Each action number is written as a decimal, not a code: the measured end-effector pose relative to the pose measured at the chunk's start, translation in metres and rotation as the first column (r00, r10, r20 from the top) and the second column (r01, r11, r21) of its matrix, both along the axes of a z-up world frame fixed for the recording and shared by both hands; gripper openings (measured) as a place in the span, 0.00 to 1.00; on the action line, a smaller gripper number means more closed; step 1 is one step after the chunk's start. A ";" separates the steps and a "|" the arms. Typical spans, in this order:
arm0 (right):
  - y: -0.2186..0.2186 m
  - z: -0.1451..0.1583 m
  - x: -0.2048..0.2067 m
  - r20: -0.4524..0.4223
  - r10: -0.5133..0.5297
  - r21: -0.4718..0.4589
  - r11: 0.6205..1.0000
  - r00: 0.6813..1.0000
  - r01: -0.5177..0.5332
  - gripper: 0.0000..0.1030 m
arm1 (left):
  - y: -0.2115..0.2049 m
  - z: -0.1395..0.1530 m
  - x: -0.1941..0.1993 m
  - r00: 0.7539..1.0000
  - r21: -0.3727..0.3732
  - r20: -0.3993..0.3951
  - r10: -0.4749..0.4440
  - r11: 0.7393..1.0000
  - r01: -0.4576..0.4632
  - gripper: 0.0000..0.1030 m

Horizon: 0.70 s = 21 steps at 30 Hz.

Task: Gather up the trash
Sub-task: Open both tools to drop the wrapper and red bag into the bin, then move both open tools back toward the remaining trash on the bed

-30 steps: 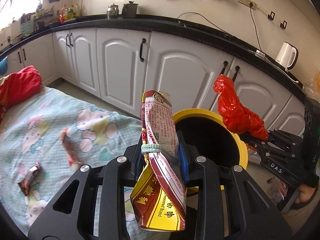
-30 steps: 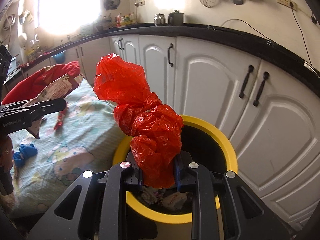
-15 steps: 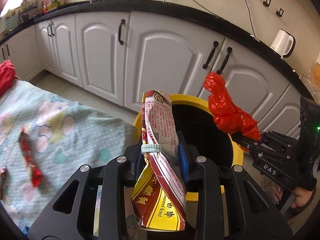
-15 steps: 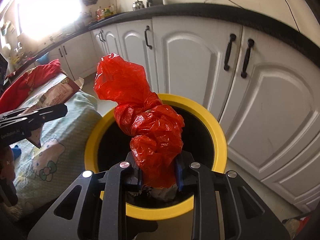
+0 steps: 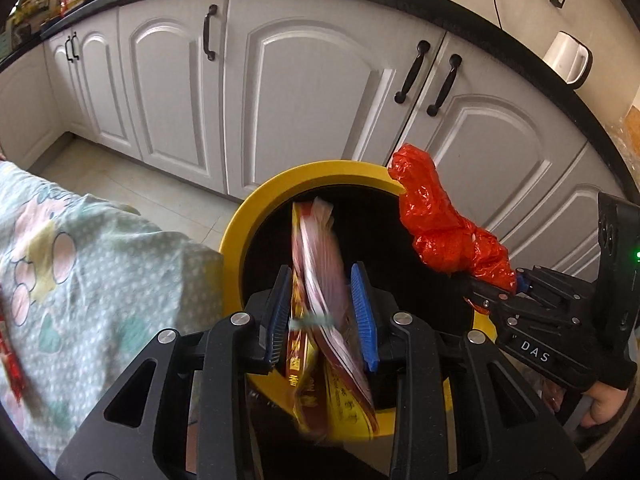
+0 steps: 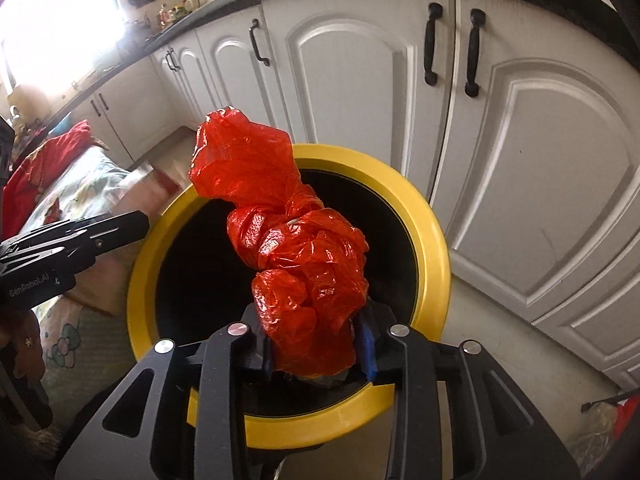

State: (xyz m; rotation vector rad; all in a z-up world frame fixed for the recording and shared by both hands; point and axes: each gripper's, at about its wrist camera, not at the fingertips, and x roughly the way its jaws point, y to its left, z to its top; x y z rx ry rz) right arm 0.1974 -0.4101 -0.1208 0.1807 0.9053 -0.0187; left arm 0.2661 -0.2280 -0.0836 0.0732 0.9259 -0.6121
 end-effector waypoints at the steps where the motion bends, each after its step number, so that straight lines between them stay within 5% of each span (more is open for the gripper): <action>1: -0.001 0.000 0.000 -0.001 -0.004 0.001 1.000 1.000 0.004 0.36 | -0.001 -0.001 0.001 1.000 0.000 0.000 0.000 1.000 0.000 0.29; 8: -0.006 -0.002 -0.002 0.005 -0.024 -0.001 1.000 1.000 0.024 0.48 | 0.004 0.002 0.002 1.000 -0.003 0.017 0.011 1.000 -0.011 0.39; 21: 0.009 0.021 -0.011 0.067 -0.012 -0.025 1.000 0.998 0.014 0.66 | 0.045 0.035 -0.015 0.991 -0.032 0.098 0.091 0.996 -0.088 0.89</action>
